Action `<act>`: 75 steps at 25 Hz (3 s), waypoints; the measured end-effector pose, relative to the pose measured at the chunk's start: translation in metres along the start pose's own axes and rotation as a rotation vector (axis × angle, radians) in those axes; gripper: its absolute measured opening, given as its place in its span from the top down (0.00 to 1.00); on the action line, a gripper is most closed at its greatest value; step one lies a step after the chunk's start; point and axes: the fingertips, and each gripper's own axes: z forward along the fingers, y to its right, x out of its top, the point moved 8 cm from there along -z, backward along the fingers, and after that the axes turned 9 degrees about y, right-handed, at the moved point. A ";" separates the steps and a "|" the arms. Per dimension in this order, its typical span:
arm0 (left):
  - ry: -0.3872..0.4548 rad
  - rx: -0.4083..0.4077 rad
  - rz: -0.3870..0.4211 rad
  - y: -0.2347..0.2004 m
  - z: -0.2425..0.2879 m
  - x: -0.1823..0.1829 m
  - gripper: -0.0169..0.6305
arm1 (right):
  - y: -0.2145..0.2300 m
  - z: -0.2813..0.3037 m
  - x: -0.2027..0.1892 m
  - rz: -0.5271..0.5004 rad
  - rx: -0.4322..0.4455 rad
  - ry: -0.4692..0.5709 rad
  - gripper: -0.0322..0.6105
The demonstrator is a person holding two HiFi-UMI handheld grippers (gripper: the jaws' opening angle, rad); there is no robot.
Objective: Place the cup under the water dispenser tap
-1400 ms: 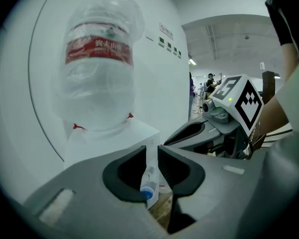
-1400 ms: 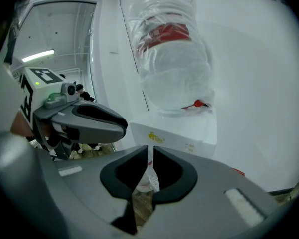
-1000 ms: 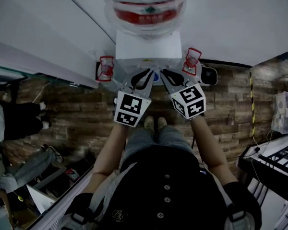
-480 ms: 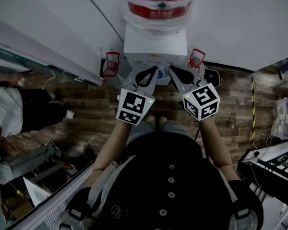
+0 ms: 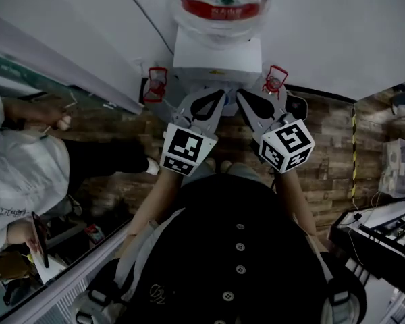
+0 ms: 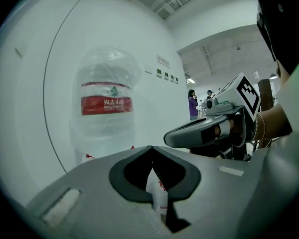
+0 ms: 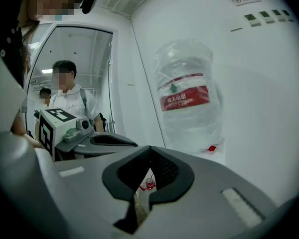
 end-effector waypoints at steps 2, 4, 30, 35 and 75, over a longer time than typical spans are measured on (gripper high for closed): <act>0.014 -0.013 -0.020 0.002 0.001 -0.001 0.97 | -0.001 -0.002 0.001 -0.007 0.005 0.006 0.95; 0.031 -0.026 -0.049 0.003 0.002 -0.001 0.97 | -0.002 -0.004 0.001 -0.016 0.005 0.010 0.95; -0.033 -0.023 -0.150 0.008 -0.010 -0.023 0.97 | -0.009 -0.016 -0.026 -0.005 0.004 -0.069 0.95; -0.020 -0.023 -0.137 0.008 -0.010 -0.026 0.97 | -0.011 -0.015 -0.027 -0.014 0.007 -0.073 0.95; -0.034 -0.014 -0.151 0.012 -0.012 -0.033 0.97 | -0.012 -0.018 -0.037 -0.046 -0.021 -0.112 0.95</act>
